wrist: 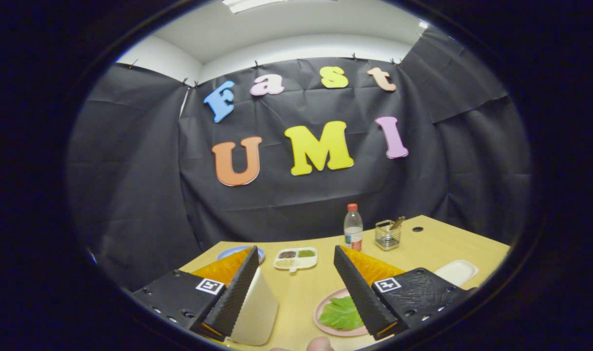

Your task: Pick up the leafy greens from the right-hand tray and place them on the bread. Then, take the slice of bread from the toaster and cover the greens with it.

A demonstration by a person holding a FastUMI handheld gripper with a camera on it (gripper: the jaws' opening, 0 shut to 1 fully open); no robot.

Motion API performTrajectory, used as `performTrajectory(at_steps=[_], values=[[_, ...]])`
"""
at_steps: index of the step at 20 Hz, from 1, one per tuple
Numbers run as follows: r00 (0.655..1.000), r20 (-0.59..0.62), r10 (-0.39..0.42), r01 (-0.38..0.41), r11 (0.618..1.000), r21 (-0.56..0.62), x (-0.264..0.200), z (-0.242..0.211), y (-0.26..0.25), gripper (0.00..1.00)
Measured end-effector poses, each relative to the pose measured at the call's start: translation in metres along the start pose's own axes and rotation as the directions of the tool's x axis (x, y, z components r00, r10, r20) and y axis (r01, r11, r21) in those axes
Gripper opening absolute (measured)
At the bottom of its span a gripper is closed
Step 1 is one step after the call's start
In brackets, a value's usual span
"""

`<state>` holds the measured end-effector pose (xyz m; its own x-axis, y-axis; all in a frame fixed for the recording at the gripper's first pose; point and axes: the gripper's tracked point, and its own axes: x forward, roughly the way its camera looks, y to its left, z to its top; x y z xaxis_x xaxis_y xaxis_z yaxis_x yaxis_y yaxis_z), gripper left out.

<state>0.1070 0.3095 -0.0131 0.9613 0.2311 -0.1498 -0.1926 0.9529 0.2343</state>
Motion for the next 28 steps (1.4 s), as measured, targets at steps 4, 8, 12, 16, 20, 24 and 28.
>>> performTrajectory(at_steps=[4,8,12,16,20,24,28], values=[[0.994,-0.090,0.067,-0.070,0.997,-0.031,0.021,-0.036,0.058,0.96],[0.972,-0.229,0.061,-0.063,0.998,-0.001,0.034,-0.075,0.071,0.77],[0.964,-0.263,0.050,-0.045,0.999,0.027,0.046,-0.082,0.072,0.42],[0.941,-0.319,0.116,-0.092,0.992,0.088,0.047,-0.088,0.080,0.23],[0.960,-0.224,0.167,-0.141,0.982,0.127,0.038,-0.047,0.073,0.11],[0.971,-0.120,0.206,-0.184,0.968,0.171,0.020,0.000,0.063,0.11],[0.981,-0.030,0.190,-0.181,0.966,0.186,0.005,0.040,0.036,0.11]])
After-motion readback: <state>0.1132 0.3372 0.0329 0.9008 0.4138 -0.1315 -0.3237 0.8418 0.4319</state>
